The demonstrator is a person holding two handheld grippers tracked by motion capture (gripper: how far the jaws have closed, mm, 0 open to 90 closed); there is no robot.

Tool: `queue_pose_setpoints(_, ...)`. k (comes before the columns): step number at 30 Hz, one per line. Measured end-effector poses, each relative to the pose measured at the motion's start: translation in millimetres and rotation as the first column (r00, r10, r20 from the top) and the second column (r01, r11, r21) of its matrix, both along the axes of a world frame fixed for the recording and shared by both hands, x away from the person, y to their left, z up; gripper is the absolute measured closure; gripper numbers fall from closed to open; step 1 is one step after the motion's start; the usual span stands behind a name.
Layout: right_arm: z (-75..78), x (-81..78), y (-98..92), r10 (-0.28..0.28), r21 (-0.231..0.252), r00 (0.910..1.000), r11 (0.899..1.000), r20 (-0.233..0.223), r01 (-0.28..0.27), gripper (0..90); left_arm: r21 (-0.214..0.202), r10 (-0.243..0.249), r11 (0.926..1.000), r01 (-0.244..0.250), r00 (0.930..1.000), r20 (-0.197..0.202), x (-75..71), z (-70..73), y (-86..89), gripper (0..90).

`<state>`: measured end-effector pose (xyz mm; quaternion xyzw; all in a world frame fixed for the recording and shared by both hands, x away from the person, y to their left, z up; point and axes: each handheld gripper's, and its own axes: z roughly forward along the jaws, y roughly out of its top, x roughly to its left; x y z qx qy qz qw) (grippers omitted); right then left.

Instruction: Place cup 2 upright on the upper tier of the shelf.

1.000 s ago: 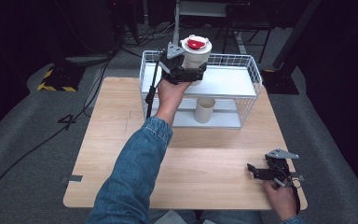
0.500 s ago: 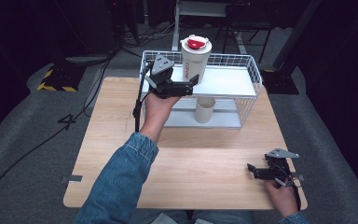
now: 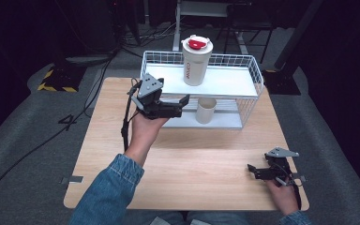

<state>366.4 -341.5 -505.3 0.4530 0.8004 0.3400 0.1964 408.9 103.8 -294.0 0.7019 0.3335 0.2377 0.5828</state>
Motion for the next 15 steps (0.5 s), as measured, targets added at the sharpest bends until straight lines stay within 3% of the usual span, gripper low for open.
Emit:
queue_pose_setpoints(8, 0.0, 0.0, 0.0, 0.0, 0.0, 1.0, 1.0, 0.0, 0.0, 6.0, 0.006, -0.021, 0.9998, 0.021, 0.9995, -0.025, -22.4, -15.4, 19.0, 0.0)
queue_pose_setpoints(11, 0.0, 0.0, 0.0, 0.0, 0.0, 1.0, 1.0, 0.0, 0.0, 6.1, 0.057, -0.007, 0.9983, 0.009, 0.9995, -0.03, -31.7, -21.9, 27.2, 0.0)
queue_pose_setpoints(15, 0.0, 0.0, 0.0, 0.0, 0.0, 1.0, 1.0, 0.0, 0.0, 6.0, 0.071, -0.009, 0.9974, 0.013, 0.9983, -0.057, -39.7, -31.7, 35.9, 0.0)
